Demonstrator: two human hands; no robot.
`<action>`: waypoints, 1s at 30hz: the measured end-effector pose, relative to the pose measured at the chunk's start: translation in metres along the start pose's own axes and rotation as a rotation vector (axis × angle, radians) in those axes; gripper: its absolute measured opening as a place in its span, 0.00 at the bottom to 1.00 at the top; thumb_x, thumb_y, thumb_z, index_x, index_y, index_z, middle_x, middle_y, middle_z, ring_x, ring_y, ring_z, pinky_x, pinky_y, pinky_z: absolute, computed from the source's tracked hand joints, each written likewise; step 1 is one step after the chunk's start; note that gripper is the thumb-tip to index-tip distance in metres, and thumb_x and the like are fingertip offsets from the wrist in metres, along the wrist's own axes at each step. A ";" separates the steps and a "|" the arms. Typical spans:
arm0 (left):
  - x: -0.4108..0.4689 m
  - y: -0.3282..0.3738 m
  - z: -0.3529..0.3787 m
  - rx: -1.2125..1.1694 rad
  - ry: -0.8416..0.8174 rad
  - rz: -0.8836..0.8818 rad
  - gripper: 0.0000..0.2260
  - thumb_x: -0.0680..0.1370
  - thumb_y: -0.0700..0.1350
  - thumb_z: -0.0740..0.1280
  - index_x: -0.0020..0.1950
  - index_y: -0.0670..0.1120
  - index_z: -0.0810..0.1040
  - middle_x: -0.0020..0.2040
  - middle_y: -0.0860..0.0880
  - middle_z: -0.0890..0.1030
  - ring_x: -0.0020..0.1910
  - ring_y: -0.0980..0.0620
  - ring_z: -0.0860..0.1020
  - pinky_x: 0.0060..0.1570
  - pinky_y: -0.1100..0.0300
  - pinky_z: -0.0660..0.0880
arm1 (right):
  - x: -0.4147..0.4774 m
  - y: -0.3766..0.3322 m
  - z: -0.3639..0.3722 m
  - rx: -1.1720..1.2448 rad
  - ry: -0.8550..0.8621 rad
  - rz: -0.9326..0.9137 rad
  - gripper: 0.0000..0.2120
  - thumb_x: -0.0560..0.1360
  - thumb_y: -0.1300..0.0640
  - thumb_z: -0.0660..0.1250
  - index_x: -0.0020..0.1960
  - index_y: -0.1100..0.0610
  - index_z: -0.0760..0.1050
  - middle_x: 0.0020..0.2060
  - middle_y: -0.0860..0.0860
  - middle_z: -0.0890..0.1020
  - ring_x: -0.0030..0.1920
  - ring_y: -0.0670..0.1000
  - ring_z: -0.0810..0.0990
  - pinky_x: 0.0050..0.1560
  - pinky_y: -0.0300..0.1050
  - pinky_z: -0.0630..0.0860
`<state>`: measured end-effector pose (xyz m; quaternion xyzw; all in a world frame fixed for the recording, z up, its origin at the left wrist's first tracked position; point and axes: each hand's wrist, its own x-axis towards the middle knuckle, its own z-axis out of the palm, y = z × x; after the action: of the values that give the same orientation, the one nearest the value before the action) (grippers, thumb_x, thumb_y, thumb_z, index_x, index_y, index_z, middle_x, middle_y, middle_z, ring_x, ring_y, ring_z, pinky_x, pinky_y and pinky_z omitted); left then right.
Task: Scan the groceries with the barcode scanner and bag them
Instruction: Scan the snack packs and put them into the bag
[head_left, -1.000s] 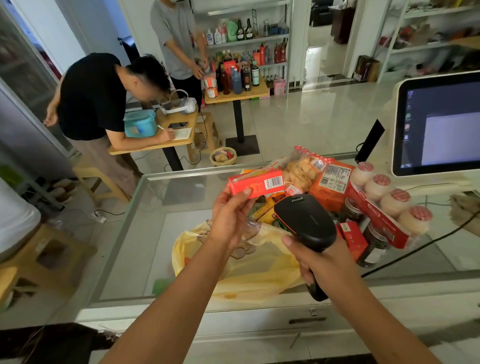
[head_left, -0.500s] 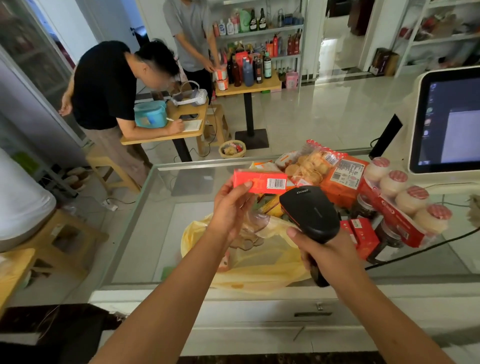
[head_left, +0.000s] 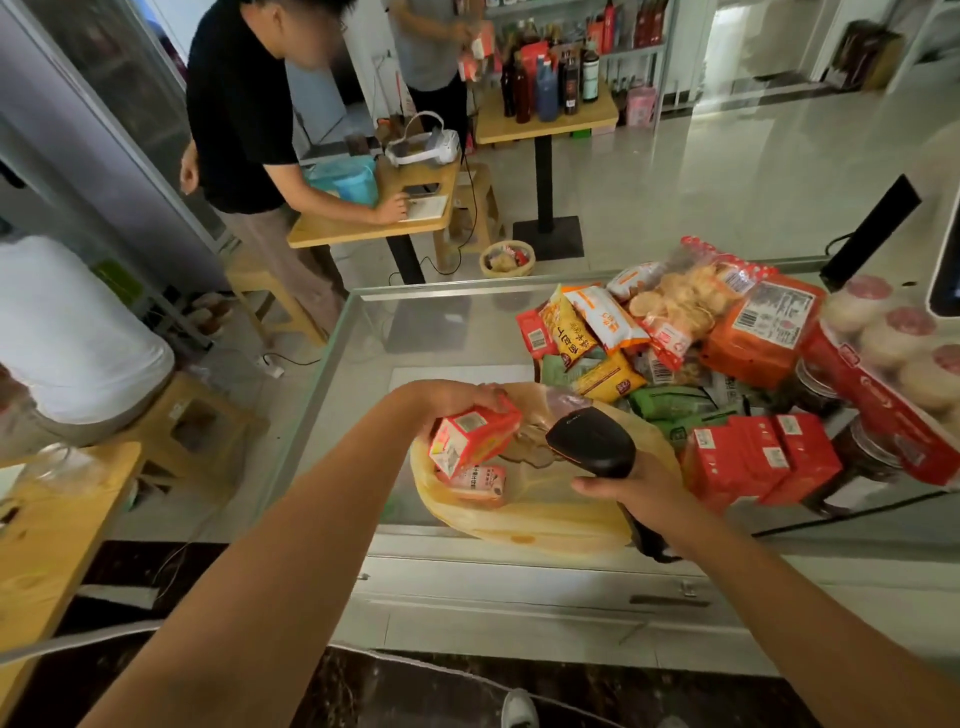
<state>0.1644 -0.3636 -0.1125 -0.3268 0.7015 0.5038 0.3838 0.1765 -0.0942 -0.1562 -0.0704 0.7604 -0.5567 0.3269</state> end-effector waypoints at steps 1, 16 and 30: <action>0.005 0.000 0.003 -0.023 0.057 -0.007 0.20 0.74 0.53 0.73 0.58 0.42 0.76 0.52 0.41 0.82 0.52 0.42 0.80 0.64 0.48 0.75 | 0.001 0.001 0.000 -0.010 -0.005 0.008 0.17 0.69 0.54 0.77 0.54 0.43 0.77 0.47 0.41 0.82 0.50 0.41 0.76 0.43 0.35 0.68; 0.054 -0.002 0.027 0.092 0.732 0.463 0.40 0.70 0.54 0.77 0.76 0.47 0.63 0.65 0.45 0.75 0.62 0.42 0.77 0.59 0.43 0.78 | 0.013 0.016 -0.001 -0.123 -0.043 0.070 0.20 0.69 0.50 0.77 0.57 0.40 0.75 0.49 0.39 0.79 0.51 0.42 0.75 0.50 0.42 0.69; 0.038 -0.031 0.034 0.888 0.646 0.035 0.30 0.76 0.62 0.65 0.71 0.46 0.66 0.62 0.46 0.76 0.62 0.44 0.76 0.53 0.53 0.71 | 0.028 0.030 -0.002 -0.228 0.059 0.092 0.23 0.67 0.51 0.77 0.61 0.49 0.78 0.51 0.49 0.83 0.52 0.49 0.78 0.50 0.43 0.72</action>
<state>0.1790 -0.3429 -0.1659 -0.2597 0.9341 0.0399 0.2415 0.1614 -0.0949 -0.1940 -0.0556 0.8306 -0.4527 0.3195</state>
